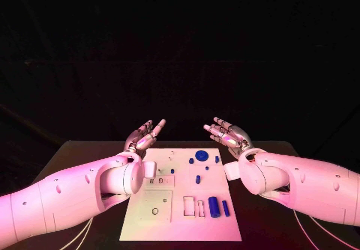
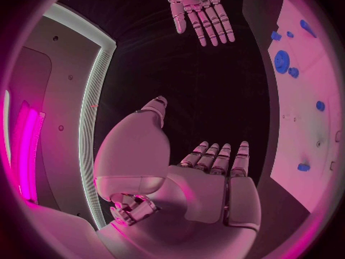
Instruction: Assemble the parts on the task board
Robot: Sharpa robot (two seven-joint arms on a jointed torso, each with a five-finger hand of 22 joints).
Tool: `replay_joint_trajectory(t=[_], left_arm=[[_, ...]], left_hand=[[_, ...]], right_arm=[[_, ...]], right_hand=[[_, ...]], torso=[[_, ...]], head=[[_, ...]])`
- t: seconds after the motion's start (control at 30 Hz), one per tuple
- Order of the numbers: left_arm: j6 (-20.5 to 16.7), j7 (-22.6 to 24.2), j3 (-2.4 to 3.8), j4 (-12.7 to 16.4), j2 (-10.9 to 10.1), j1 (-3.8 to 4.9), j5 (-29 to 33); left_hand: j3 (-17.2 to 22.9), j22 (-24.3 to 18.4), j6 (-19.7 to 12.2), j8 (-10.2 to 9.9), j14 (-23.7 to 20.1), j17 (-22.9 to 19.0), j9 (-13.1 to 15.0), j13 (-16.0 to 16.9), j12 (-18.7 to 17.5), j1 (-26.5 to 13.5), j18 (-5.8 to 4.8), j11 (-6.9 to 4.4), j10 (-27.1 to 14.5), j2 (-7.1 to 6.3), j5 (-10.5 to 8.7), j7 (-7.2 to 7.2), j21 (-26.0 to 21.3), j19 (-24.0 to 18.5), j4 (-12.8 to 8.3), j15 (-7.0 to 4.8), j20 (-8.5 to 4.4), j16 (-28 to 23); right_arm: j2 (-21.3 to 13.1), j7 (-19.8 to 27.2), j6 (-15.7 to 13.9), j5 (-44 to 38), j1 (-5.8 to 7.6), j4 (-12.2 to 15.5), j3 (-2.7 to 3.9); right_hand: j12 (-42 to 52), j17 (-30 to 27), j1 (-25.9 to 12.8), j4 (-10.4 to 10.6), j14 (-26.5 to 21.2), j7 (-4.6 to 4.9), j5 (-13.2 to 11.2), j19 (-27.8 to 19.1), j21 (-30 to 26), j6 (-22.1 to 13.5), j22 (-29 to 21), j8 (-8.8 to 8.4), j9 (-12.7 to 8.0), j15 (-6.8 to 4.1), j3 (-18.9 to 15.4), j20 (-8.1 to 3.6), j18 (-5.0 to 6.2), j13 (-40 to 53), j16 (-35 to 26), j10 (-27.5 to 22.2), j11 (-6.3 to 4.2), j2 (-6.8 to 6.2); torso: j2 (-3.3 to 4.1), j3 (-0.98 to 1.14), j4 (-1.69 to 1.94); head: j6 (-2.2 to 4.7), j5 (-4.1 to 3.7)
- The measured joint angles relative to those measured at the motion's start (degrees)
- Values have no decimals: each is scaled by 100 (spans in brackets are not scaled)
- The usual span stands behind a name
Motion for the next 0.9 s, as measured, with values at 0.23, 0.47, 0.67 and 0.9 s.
replay_joint_trajectory(t=[0.23, 0.47, 0.67, 0.9], left_arm=[[188, -90, -7, 33, -58, 38, 59], [326, -67, 7, 79, -176, 121, 56], [391, -12, 8, 186, -297, 159, 54], [429, 39, 9, 404, -517, 222, 52]], left_hand=[[31, 12, 260, 38, 136, 29, 36, 35, 36, 323, 88, 142, 185, -23, 10, 12, 38, 9, 30, 40, 9, 41], [104, 93, 884, 181, 698, 98, 112, 100, 135, 596, 88, 303, 786, 83, 10, 59, 208, 272, 12, 139, 70, 137], [261, 340, 2061, 427, 1874, 195, 226, 200, 367, 820, 88, 542, 2149, 307, -24, 149, 733, 1286, -11, 329, 82, 364], [278, 650, 3276, 615, 3957, 351, 291, 308, 642, 1009, 160, 606, 4021, 376, -24, 286, 1499, 2791, -28, 270, 53, 766]], right_arm=[[-24, -236, 534, -483, 162, -85, -93], [-115, -241, 533, -1462, 270, -250, -64], [-155, -252, 532, -2126, 316, -252, -61], [-250, -335, 534, -2656, 428, -228, -59]], right_hand=[[135, 66, 363, -141, 652, 50, 33, 306, 167, 748, 86, 179, 99, -13, 171, 39, 2, 70, 127, 676, 17, 63], [328, 141, 619, -306, 1750, 130, 33, 710, 391, 1786, 194, 356, 187, -115, 336, 44, 179, 145, 312, 1854, -51, 34], [416, 193, 793, -431, 2845, 232, 25, 1618, 849, 2645, 411, 440, 207, -244, 500, 37, 269, 187, 422, 2905, -141, -1], [416, 217, 908, -538, 3674, 350, -35, 2299, 1224, 3424, 558, 443, 223, -375, 698, 31, 448, 203, 448, 3644, -244, -70]], torso=[[12, -7, -2], [72, -40, -12], [118, -48, 2], [219, -56, 52]], head=[[-10, -10], [-47, -41], [-64, -53], [-51, -88]])
